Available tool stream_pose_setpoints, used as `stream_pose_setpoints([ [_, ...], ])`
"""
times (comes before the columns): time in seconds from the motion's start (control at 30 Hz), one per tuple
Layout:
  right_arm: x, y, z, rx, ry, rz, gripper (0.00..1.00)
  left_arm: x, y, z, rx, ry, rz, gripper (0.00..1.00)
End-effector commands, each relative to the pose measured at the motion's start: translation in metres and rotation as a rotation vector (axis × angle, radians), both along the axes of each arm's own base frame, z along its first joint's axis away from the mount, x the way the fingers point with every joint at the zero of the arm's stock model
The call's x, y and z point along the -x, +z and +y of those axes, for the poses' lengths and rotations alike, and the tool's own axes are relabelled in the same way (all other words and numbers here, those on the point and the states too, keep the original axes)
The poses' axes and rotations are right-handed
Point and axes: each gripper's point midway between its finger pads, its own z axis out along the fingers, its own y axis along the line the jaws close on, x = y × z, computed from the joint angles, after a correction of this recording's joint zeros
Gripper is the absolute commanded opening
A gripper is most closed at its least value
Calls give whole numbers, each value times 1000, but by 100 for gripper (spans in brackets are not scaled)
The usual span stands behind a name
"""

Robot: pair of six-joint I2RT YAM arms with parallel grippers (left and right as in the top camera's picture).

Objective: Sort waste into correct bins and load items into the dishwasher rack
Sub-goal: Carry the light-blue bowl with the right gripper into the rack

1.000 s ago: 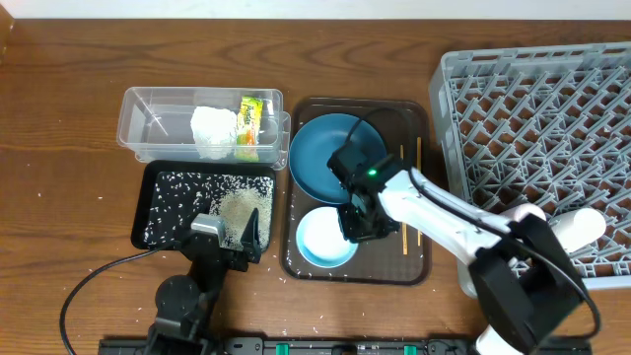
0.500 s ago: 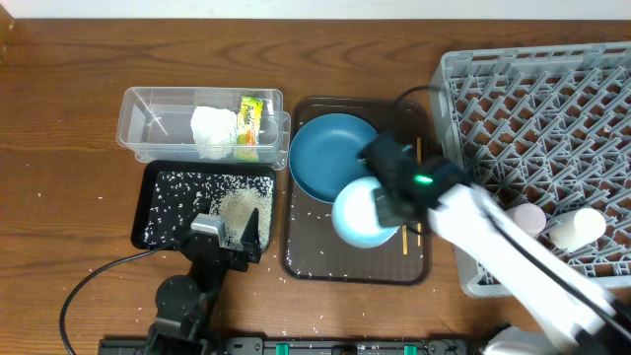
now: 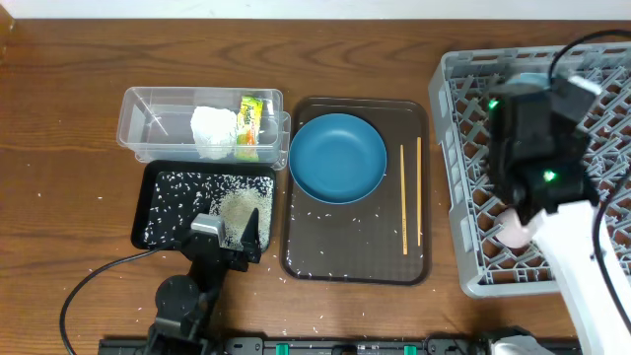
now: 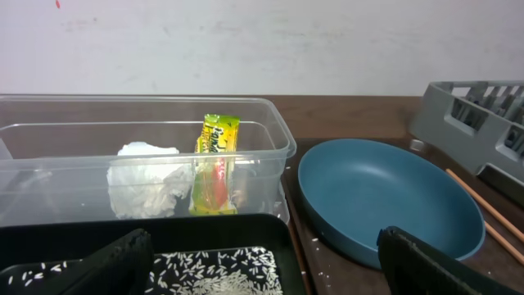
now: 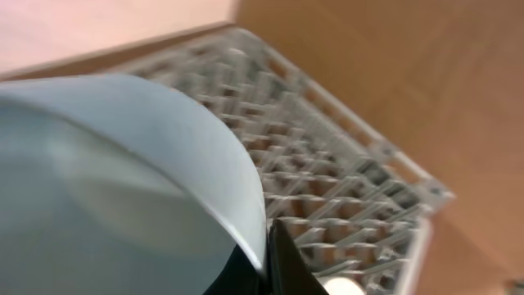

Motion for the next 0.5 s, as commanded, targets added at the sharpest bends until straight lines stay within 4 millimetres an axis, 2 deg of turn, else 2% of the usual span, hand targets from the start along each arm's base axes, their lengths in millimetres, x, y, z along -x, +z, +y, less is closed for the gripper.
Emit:
stream_pose_setpoints([
  [0.0,2,-8,-38,133,-131,107,1,0,-15,1,1,8,35,90],
  [0.13,-4,-28,-66,211,-249,170,1,0,-15,1,1,7,35,90],
  [0.23,-14,-43,-78,258,-279,220,1,0,-15,1,1,7,35,90],
  [0.47,-43,-91,-80,321,-216,398,1,-1,-15,1,1,8,35,90],
])
